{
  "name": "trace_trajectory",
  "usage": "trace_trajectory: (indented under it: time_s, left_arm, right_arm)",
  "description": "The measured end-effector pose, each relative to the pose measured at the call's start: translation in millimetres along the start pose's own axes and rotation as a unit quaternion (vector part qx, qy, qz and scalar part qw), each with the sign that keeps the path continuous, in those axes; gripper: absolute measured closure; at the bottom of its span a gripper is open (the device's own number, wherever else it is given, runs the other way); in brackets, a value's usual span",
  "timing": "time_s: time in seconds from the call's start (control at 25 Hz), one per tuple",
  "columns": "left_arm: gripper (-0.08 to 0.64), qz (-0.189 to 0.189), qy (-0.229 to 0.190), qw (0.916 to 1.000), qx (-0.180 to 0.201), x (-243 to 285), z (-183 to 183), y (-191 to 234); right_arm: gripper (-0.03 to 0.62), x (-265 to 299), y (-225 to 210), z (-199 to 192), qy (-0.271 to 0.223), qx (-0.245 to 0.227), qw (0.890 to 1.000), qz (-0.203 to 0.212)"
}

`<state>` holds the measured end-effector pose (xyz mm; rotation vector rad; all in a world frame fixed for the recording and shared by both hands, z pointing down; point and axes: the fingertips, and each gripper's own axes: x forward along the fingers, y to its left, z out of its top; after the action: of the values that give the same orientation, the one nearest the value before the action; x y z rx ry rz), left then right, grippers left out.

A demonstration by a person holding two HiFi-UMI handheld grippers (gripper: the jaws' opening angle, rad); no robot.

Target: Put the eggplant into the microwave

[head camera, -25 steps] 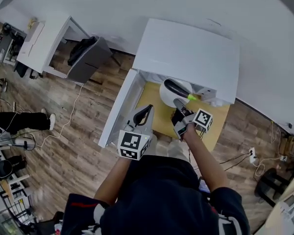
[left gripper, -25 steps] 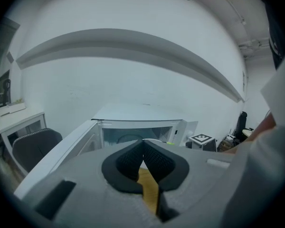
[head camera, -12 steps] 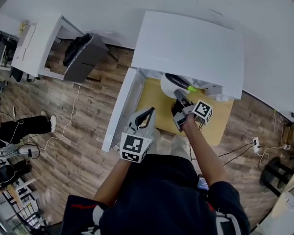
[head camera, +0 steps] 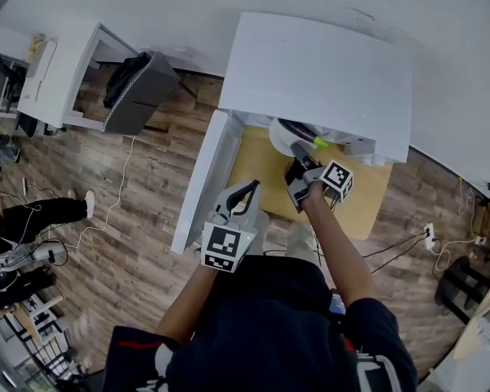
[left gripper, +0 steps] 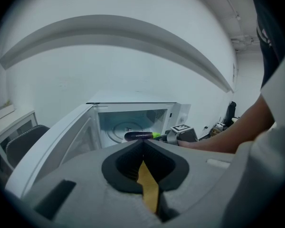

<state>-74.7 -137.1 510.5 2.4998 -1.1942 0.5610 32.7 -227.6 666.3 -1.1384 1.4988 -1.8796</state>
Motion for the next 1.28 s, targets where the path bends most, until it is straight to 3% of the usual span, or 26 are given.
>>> trace_trajectory:
  time_s: [0.52, 1.28]
  left_arm:
    - [0.546, 0.006, 0.008, 0.9999, -0.011, 6, -9, 1]
    - [0.546, 0.010, 0.015, 0.9998, 0.001, 15, -12, 8]
  right_arm:
    - [0.563, 22, -5, 11, -0.018, 0.032, 0.999, 0.008]
    - [0.563, 45, 0, 23, -0.023, 0.022, 0.999, 0.010]
